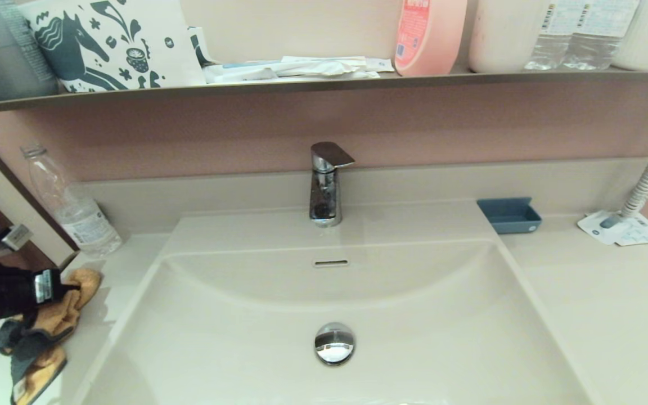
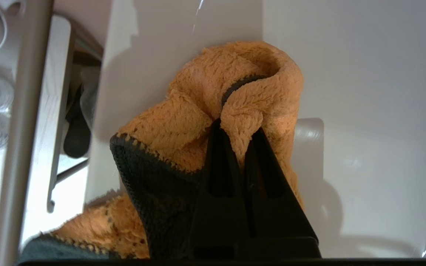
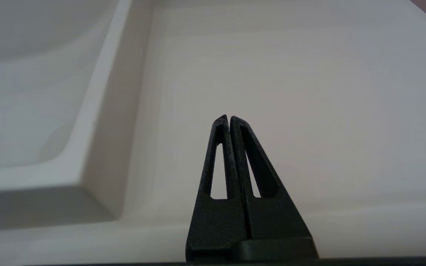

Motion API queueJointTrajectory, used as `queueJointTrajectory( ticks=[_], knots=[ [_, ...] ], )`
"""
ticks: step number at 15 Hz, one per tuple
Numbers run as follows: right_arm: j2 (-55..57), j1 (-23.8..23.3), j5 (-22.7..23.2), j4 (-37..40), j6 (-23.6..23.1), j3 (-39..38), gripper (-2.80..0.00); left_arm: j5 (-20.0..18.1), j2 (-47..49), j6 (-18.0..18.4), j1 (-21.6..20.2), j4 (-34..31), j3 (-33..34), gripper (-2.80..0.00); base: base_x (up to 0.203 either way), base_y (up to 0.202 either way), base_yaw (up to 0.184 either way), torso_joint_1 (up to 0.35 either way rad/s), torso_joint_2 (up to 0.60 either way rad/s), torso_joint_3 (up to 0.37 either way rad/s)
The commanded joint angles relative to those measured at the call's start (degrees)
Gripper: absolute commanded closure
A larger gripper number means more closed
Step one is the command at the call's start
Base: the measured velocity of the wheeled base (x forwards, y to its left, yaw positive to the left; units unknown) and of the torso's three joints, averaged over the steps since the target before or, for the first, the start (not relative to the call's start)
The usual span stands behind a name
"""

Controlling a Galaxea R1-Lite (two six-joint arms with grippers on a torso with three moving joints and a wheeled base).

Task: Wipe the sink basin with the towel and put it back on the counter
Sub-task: Wipe the sink

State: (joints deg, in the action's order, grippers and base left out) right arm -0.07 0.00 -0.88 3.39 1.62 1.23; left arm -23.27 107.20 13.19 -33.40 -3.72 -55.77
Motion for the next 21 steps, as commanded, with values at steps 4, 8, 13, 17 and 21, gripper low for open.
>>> queueJointTrajectory(
  ticks=[4,8,13,17,21],
  knots=[
    [0.1,0.0,0.0,0.0,0.0,0.0,0.0,2.9,4.4,-3.6,5.8,-0.7,-5.6,0.0,0.0,0.0,0.0,0.0,0.0,0.0],
    [0.1,0.0,0.0,0.0,0.0,0.0,0.0,3.7,-3.1,-3.7,3.9,-2.9,-2.5,0.0,0.0,0.0,0.0,0.0,0.0,0.0],
    [0.1,0.0,0.0,0.0,0.0,0.0,0.0,3.9,-21.4,-3.6,-1.5,-16.9,-1.2,0.0,0.0,0.0,0.0,0.0,0.0,0.0],
    [0.1,0.0,0.0,0.0,0.0,0.0,0.0,7.9,-28.9,-3.5,-5.5,-29.0,-2.3,0.0,0.0,0.0,0.0,0.0,0.0,0.0],
    [0.1,0.0,0.0,0.0,0.0,0.0,0.0,8.5,-33.8,-3.6,-8.6,-37.1,-4.7,0.0,0.0,0.0,0.0,0.0,0.0,0.0]
  ],
)
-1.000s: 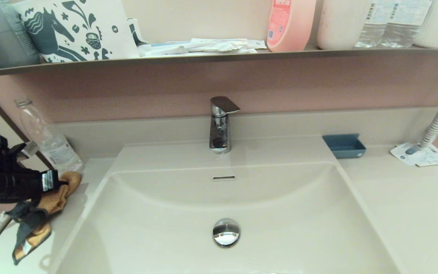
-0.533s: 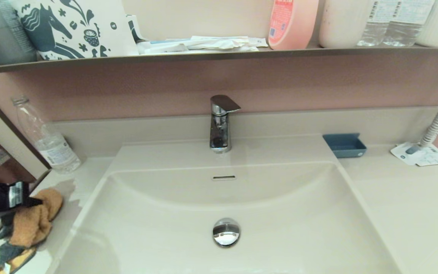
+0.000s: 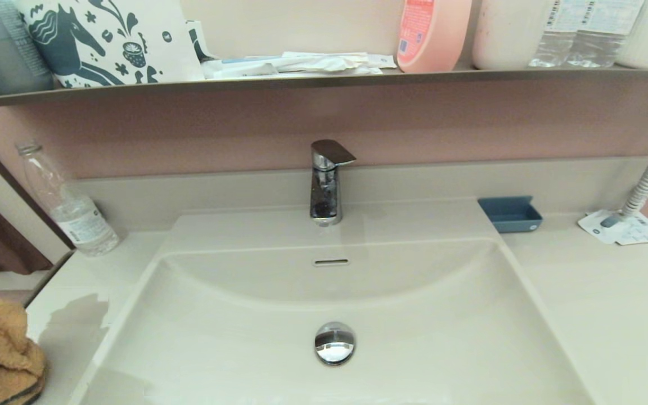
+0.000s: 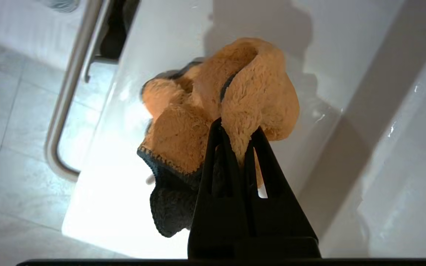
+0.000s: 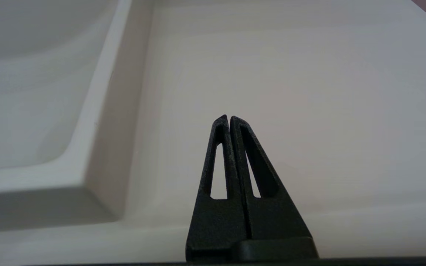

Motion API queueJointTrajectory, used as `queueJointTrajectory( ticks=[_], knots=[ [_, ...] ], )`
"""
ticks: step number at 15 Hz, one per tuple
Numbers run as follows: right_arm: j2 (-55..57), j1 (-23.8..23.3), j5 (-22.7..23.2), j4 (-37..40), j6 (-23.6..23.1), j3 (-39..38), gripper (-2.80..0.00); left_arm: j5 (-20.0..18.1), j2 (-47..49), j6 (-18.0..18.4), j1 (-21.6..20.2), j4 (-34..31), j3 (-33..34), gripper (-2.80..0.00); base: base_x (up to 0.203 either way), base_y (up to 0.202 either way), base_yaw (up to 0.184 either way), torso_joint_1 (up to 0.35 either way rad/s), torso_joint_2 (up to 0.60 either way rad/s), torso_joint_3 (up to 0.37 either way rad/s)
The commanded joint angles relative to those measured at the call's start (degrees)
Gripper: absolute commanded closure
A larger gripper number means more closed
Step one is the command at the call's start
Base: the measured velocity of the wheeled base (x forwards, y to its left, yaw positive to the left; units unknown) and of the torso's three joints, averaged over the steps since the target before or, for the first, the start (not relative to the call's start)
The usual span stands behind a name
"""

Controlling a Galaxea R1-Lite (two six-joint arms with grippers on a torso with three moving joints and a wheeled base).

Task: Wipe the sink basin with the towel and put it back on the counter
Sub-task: Wipe the sink

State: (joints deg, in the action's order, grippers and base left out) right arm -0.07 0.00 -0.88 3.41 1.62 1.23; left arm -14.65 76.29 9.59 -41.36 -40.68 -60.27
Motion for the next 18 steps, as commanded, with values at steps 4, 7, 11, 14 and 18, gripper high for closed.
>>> queueJointTrajectory(
  ticks=[4,7,11,14,18],
  knots=[
    [0.1,0.0,0.0,0.0,0.0,0.0,0.0,1.1,-3.3,0.2,-4.9,-2.7,0.1,0.0,0.0,0.0,0.0,0.0,0.0,0.0],
    [0.1,0.0,0.0,0.0,0.0,0.0,0.0,1.7,-3.6,0.4,-5.8,-2.8,1.6,-2.8,0.0,0.0,0.0,0.0,0.0,0.0],
    [0.1,0.0,0.0,0.0,0.0,0.0,0.0,1.4,-4.7,0.2,-5.8,-2.8,2.6,-2.8,0.0,0.0,0.0,0.0,0.0,0.0],
    [0.1,0.0,0.0,0.0,0.0,0.0,0.0,1.0,-5.5,0.0,-2.1,-2.6,2.1,-2.8,0.0,0.0,0.0,0.0,0.0,0.0],
    [0.1,0.0,0.0,0.0,0.0,0.0,0.0,0.9,-5.8,-1.5,8.4,-2.3,1.6,-2.8,0.0,0.0,0.0,0.0,0.0,0.0]
  ],
)
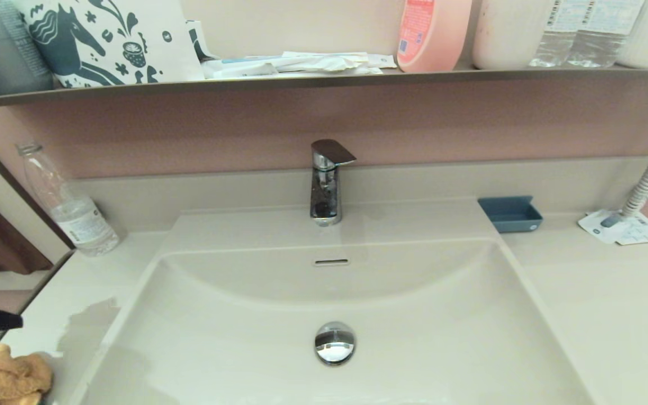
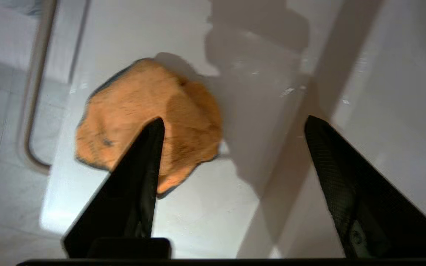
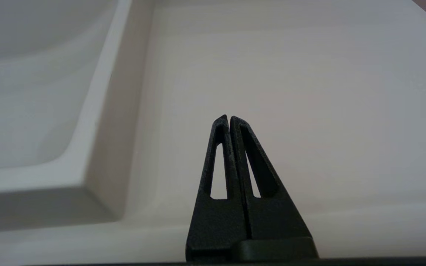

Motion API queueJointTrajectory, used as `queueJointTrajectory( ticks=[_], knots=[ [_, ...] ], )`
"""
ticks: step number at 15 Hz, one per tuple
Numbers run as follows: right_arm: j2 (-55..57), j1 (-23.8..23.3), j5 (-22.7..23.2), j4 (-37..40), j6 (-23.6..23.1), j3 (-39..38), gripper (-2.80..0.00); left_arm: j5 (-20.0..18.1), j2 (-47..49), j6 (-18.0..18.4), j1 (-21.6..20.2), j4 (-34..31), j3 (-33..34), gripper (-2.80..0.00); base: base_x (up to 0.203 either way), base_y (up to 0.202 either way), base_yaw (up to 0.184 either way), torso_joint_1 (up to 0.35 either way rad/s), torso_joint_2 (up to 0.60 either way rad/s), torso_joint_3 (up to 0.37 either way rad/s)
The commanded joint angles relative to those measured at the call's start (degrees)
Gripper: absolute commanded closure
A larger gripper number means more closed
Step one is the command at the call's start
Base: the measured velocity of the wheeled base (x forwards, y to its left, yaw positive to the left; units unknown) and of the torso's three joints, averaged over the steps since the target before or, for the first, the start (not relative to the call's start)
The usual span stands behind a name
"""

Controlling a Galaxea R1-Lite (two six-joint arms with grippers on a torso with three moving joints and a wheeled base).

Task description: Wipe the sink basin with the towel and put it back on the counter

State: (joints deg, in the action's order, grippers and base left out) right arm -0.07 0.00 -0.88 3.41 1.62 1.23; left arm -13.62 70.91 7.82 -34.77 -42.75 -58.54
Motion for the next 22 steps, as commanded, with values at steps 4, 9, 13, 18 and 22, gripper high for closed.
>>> queueJointTrajectory(
  ticks=[4,9,13,18,22],
  knots=[
    [0.1,0.0,0.0,0.0,0.0,0.0,0.0,-1.1,-2.1,-8.3,12.0,-0.1,0.0,0.0,0.0,0.0,0.0,0.0,0.0,0.0],
    [0.1,0.0,0.0,0.0,0.0,0.0,0.0,-7.7,-11.9,-15.2,20.0,1.3,-0.3,0.0,0.0,0.0,0.0,0.0,0.0,0.0],
    [0.1,0.0,0.0,0.0,0.0,0.0,0.0,-11.8,-26.9,-18.9,21.7,1.1,1.1,0.0,0.0,0.0,0.0,0.0,0.0,0.0],
    [0.1,0.0,0.0,0.0,0.0,0.0,0.0,-14.0,-39.4,-21.0,32.2,-10.0,0.4,0.0,0.0,0.0,0.0,0.0,0.0,0.0],
    [0.1,0.0,0.0,0.0,0.0,0.0,0.0,-10.8,-50.1,-22.2,34.3,-12.2,3.6,0.0,0.0,0.0,0.0,0.0,0.0,0.0]
  ],
)
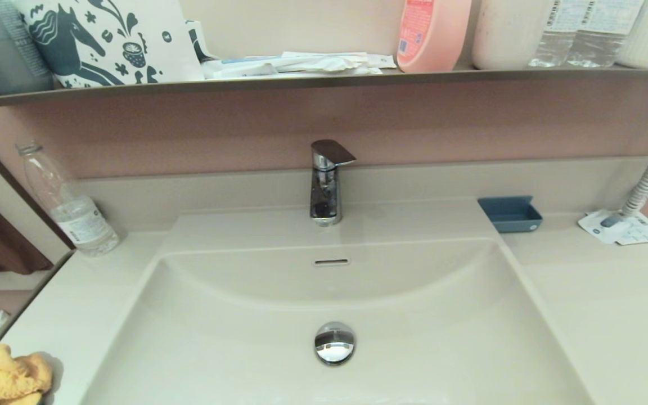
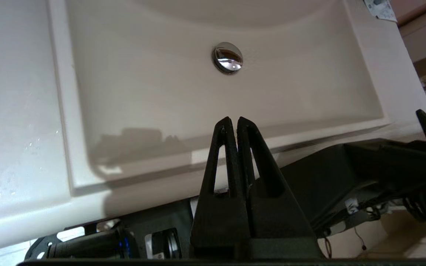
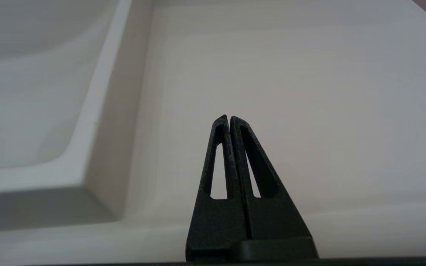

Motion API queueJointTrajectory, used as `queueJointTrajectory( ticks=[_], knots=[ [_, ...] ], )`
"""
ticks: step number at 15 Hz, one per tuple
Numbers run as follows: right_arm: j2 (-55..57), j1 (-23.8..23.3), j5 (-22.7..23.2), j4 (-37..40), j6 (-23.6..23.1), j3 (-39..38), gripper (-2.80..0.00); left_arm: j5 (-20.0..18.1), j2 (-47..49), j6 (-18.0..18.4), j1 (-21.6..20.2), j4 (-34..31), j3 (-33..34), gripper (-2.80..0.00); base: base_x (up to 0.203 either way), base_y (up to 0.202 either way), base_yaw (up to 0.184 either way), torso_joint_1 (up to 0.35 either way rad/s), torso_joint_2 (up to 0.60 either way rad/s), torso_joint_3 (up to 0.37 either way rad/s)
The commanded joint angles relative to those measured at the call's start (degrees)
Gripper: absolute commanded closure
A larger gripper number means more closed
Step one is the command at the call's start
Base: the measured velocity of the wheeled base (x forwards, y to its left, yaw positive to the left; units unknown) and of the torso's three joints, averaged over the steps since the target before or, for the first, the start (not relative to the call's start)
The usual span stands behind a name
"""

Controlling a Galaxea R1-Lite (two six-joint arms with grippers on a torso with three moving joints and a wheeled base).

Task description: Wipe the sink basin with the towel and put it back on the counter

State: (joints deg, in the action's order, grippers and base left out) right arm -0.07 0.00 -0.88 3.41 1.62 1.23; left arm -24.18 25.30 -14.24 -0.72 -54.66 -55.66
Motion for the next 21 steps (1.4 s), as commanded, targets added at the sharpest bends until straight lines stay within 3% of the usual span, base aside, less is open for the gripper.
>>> queueJointTrajectory(
  ticks=[1,3,5,9,12,14,16,18,21],
  knots=[
    [0.1,0.0,0.0,0.0,0.0,0.0,0.0,0.9,-8.2,-0.1,0.4,0.2,3.0,0.0,0.0,0.0,0.0,0.0,0.0,0.0],
    [0.1,0.0,0.0,0.0,0.0,0.0,0.0,4.4,-15.5,0.0,0.6,5.8,11.0,0.0,0.0,0.0,0.0,0.0,0.0,0.0],
    [0.1,0.0,0.0,0.0,0.0,0.0,0.0,9.5,-20.9,1.1,0.6,16.3,20.0,0.0,0.0,0.0,0.0,0.0,0.0,0.0],
    [0.1,0.0,0.0,0.0,0.0,0.0,0.0,21.4,-24.9,7.2,0.6,38.1,36.4,0.0,0.0,0.0,0.0,0.0,0.0,0.0],
    [0.1,0.0,0.0,0.0,0.0,0.0,0.0,23.2,-25.2,12.5,0.6,52.6,47.7,0.0,0.0,0.0,0.0,0.0,0.0,0.0],
    [0.1,0.0,0.0,0.0,0.0,0.0,0.0,23.5,-25.2,15.3,0.6,56.6,54.3,0.0,0.0,0.0,0.0,0.0,0.0,0.0],
    [0.1,0.0,0.0,0.0,0.0,0.0,0.0,23.2,-25.2,16.7,0.6,59.2,55.7,0.0,0.0,0.0,0.0,0.0,0.0,0.0],
    [0.1,0.0,0.0,0.0,0.0,0.0,0.0,23.1,-25.2,16.4,0.6,58.8,55.7,0.0,0.0,0.0,0.0,0.0,0.0,0.0],
    [0.1,0.0,0.0,0.0,0.0,0.0,0.0,23.5,-25.2,12.7,0.6,59.0,55.7,0.0,0.0,0.0,0.0,0.0,0.0,0.0]
  ],
)
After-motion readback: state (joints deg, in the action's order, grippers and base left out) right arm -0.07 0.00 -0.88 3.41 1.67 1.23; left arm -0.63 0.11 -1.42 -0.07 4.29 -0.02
